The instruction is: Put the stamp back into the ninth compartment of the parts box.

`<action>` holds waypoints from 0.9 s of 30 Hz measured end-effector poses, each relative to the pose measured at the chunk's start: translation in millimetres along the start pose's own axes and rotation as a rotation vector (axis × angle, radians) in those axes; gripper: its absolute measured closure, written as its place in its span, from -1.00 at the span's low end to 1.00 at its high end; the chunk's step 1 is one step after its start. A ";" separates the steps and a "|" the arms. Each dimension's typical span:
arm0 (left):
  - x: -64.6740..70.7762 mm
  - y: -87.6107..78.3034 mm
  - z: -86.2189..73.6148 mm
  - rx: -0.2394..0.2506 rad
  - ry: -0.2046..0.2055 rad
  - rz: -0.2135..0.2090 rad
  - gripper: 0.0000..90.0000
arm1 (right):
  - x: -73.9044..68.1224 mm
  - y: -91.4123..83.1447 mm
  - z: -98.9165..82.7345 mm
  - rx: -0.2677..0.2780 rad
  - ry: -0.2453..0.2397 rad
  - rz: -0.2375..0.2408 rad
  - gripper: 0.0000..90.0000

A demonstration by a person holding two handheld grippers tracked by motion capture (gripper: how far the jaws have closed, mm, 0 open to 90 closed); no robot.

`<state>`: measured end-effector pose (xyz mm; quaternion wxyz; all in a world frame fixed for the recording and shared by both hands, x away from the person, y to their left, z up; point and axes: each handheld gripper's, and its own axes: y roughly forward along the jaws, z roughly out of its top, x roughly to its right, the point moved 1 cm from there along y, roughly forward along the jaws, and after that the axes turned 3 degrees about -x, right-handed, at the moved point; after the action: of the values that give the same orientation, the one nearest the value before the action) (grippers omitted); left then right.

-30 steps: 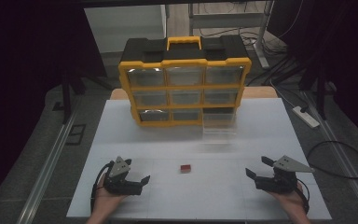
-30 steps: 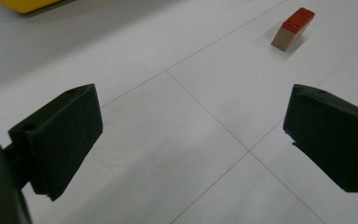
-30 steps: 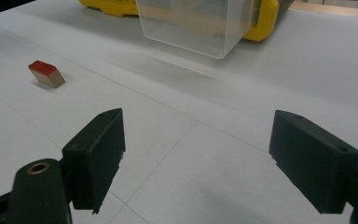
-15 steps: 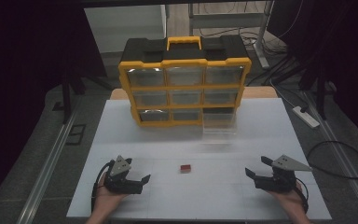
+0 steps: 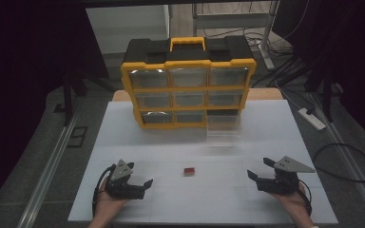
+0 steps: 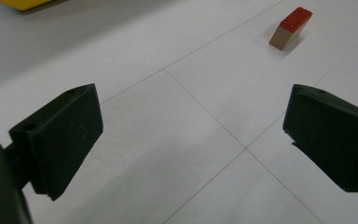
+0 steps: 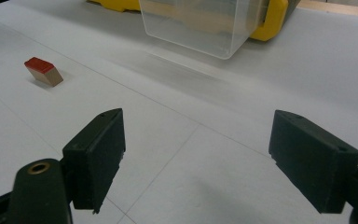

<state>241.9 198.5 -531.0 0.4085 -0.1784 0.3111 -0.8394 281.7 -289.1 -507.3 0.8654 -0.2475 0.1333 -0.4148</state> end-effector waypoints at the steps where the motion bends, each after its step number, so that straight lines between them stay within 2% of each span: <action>1: -0.1 0.6 -0.1 0.001 0.002 0.001 -0.89 | 0.1 0.3 0.1 0.000 -0.001 0.001 -0.58; 10: 0.1 1.1 0.1 0.008 -0.001 0.004 -0.89 | -5.0 0.6 5.0 0.004 -0.003 0.013 -0.58; 17: 0.9 -0.7 0.4 0.017 0.000 0.002 -0.88 | -13.0 1.0 13.7 0.012 -0.023 0.028 -0.58; 27: 3.5 -1.8 -0.7 0.017 0.022 0.000 -0.88 | -17.2 5.4 19.0 -0.005 -0.044 0.047 -0.58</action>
<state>238.4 196.9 -530.2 0.4066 -0.1657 0.3083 -0.8439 282.8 -266.6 -493.9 0.8771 -0.2554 0.1210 -0.3885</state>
